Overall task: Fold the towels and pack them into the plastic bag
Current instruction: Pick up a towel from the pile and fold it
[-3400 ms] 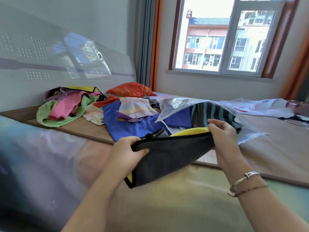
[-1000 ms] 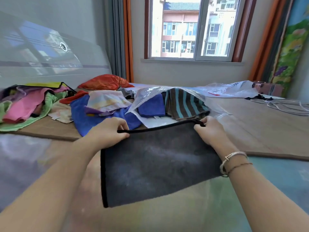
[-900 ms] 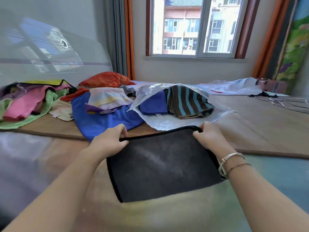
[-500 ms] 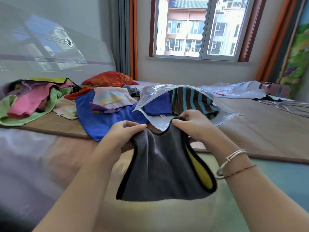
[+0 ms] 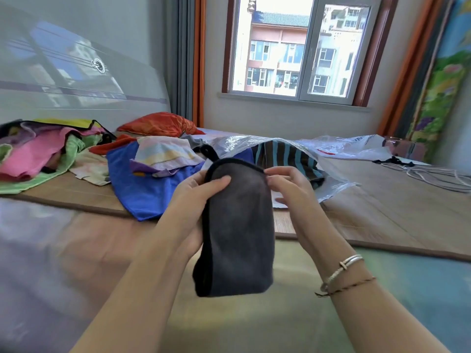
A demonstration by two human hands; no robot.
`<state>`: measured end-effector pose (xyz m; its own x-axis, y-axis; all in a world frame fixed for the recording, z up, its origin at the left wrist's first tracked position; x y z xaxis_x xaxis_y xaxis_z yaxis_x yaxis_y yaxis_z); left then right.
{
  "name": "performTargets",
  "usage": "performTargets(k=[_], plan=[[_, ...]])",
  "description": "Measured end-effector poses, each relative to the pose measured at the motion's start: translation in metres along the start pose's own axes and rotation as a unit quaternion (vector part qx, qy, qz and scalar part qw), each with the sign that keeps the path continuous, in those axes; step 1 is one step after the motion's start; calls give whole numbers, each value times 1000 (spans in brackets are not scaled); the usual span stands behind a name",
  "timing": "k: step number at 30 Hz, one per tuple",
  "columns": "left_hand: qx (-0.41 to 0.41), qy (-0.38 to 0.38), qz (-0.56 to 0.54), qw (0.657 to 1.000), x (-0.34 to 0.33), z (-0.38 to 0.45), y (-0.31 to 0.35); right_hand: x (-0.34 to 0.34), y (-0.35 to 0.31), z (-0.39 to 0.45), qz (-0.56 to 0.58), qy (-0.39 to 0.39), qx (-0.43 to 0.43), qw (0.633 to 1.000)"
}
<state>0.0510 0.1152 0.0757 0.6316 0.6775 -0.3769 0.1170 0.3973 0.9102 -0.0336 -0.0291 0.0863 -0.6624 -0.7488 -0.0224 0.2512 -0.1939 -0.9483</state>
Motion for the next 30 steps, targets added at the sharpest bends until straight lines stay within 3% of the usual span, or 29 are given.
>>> performTargets(k=[2,4,6,9,11,14,17,20,23,24,25,26,30], plan=[[-11,-20,-33,999,-5,7,2,15,23,2,69,-41,-96,992],[-12,-26,-47,998,-7,19,-3,19,36,0,195,-132,-193,953],[3,5,-34,999,-7,41,-17,24,39,10,219,-142,-206,943],[-10,72,30,997,-10,79,-44,38,38,65,-42,-34,-103,993],[-21,82,148,985,-15,103,-60,41,31,110,-253,-15,-16,967],[-40,56,343,937,-24,134,-74,40,18,168,-449,-9,66,891],[-68,23,529,846,-35,156,-80,34,21,211,-570,-14,108,814],[-51,-23,601,797,-41,174,-97,37,44,238,-731,-27,153,664],[-30,-34,668,743,-45,185,-113,49,59,259,-815,-59,266,512],[-28,-34,704,709,-47,186,-118,53,61,265,-825,-46,308,472],[-23,-37,733,679,-50,186,-123,55,61,266,-828,-25,325,455],[-19,-36,748,663,-54,186,-127,57,60,266,-824,1,330,460],[-11,-39,756,654,-66,190,-136,58,91,263,-788,51,208,577]])
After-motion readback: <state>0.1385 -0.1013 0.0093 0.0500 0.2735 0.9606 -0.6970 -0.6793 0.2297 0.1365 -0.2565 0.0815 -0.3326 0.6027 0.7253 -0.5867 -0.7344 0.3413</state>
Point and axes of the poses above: each hand's wrist, its own z-axis towards the middle knuckle, its own x-axis out of the back of the hand, y = z × x, the point moved 3 cm from there along z, towards the middle knuckle, and after that the axes turned 7 degrees about z, right-handed, at the moved point
